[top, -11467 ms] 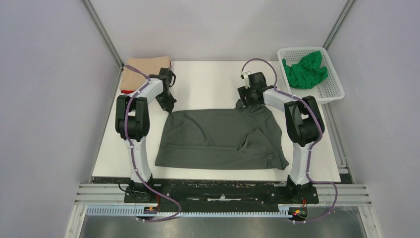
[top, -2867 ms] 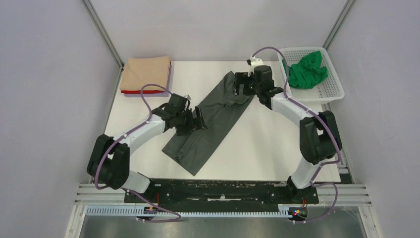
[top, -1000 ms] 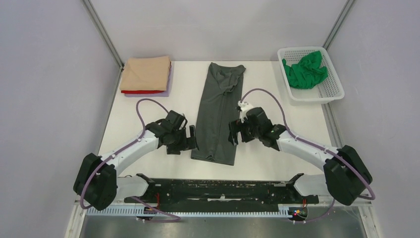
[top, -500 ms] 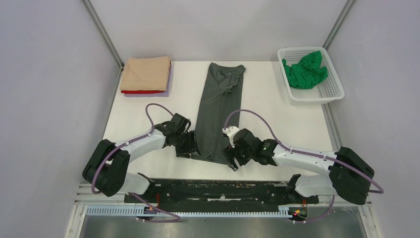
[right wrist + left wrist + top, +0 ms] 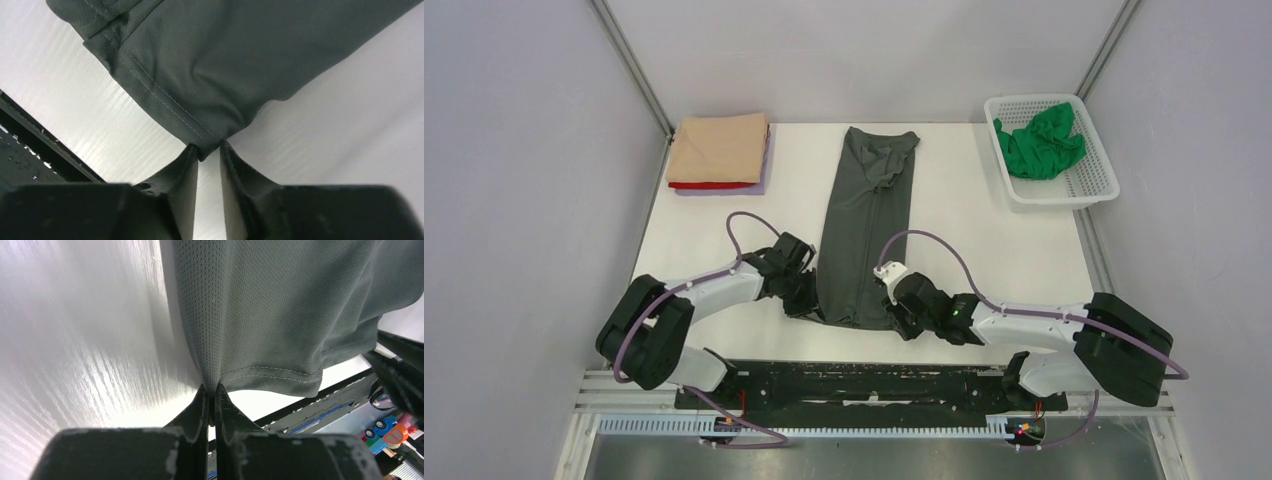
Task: Fold and stack the t-shirts
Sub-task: Grab the bottom of the folded rectangular tshirt with both arms
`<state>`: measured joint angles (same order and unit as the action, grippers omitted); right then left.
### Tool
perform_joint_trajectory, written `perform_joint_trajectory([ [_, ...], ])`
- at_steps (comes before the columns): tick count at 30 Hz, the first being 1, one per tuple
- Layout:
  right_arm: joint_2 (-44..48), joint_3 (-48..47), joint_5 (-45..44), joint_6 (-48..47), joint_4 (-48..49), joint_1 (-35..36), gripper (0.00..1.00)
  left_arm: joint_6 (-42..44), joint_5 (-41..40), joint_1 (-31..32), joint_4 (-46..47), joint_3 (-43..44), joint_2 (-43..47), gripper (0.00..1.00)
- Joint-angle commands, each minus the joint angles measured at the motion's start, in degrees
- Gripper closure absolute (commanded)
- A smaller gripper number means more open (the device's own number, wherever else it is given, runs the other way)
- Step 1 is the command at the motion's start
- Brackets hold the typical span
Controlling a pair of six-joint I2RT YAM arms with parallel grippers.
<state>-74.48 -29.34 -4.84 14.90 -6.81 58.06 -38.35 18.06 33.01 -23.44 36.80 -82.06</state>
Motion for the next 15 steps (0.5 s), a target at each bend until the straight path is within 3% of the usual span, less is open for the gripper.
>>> perform_joint_trajectory([
  [1,-0.2,2.7,0.3,1.5,2.7,1.5,0.89,0.5,-1.2,0.7,-3.3,-0.8,4.6,0.95],
  [5,1.6,4.3,3.5,3.4,6.3,3.1,1.0,1.1,3.1,1.2,-4.7,0.1,5.5,0.98],
  [11,6.1,1.8,-0.9,2.8,3.7,3.2,1.0,1.3,3.7,1.2,-7.0,4.3,8.6,0.98],
  [15,5.2,-1.2,-1.6,2.2,4.2,0.6,1.0,1.7,3.5,1.1,-6.2,10.9,5.0,0.98],
])
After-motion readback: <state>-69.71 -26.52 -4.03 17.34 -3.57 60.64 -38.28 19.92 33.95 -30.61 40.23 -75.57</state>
